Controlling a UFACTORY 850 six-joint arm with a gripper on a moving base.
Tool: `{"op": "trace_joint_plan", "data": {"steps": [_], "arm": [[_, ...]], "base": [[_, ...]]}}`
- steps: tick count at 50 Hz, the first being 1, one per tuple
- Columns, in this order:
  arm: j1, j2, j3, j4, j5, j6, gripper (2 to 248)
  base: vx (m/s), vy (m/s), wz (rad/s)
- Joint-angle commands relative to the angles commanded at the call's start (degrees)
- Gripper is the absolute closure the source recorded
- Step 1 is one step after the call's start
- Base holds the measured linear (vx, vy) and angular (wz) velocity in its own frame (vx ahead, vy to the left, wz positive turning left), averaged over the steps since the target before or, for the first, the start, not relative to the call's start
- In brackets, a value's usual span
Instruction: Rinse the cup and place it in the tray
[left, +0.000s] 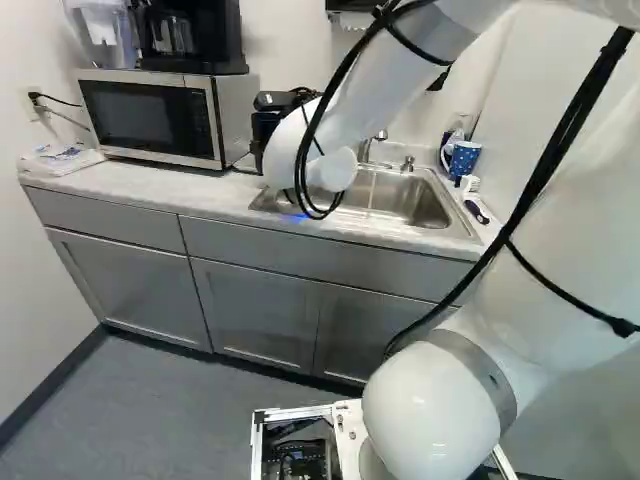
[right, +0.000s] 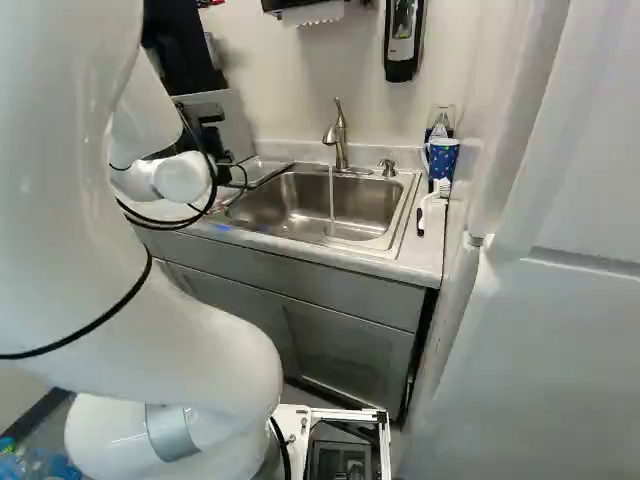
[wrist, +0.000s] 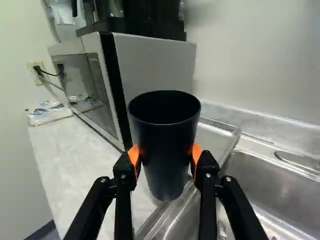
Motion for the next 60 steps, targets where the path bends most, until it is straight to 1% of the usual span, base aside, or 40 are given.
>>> {"op": "trace_joint_plan", "data": {"steps": [14,36,50,60], "arm": [[-2.8,1.3,-0.6,0.0,0.0,0.0,130],[-7.0,0.7,-2.8,0.0,-1.8,0.0,130],[-9.5,1.5,-2.1,0.0,-3.5,0.0,130],[-11.3,2.3,-1.1,0.0,-3.6,0.0,130]], "base": [[0.0,0.0,0.0],[0.0,0.0,0.0],[0.0,0.0,0.0],[0.0,0.0,0.0]]}}
